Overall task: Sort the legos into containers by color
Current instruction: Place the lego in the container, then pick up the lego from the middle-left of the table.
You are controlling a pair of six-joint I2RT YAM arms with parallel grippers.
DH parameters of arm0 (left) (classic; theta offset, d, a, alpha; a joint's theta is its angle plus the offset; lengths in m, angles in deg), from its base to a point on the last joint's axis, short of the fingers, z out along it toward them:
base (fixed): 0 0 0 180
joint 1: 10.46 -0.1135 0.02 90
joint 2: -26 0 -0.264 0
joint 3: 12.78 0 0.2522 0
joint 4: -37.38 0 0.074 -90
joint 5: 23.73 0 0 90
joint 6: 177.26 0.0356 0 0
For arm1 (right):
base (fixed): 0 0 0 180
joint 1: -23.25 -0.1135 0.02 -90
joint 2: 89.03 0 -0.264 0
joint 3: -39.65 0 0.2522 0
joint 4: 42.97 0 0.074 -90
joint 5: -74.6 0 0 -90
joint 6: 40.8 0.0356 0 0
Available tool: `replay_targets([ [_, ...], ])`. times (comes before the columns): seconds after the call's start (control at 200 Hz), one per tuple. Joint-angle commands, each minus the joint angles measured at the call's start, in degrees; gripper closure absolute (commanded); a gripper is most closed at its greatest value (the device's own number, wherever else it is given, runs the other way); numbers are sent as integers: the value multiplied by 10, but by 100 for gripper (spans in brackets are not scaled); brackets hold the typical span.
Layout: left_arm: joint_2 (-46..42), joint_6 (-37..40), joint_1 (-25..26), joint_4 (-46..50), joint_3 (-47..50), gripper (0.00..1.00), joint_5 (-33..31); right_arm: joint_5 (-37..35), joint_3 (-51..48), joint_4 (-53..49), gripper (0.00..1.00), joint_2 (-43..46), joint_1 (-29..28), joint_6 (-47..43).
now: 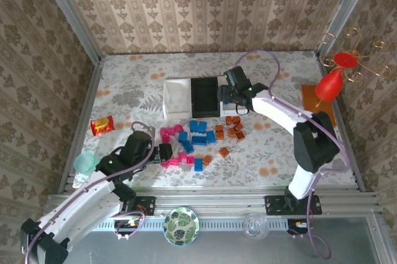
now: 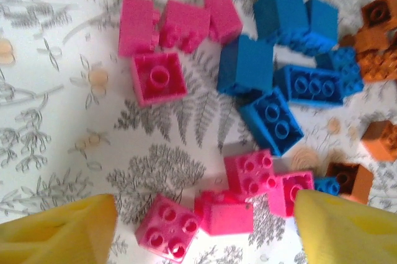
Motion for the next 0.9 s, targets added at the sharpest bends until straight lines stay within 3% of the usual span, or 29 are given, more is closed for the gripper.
replay_targets([
  [0.0,17,-33,25,34,16,33,-16,3,-56,40,33,49,-24,21],
  [0.065,28,-44,42,38,24,37,-32,0,-86,51,33,67,-34,28],
  [0.37,81,-33,115,10,5,37,-71,-2,-157,71,33,108,-39,49],
  [0.515,131,-19,127,49,-18,43,-91,-10,-168,74,33,113,-39,50],
  [0.665,158,-33,149,70,-14,36,-116,-12,-173,74,33,114,-39,55],
  [0.895,210,-22,150,54,-14,38,-143,-12,-176,80,33,119,-39,61],
])
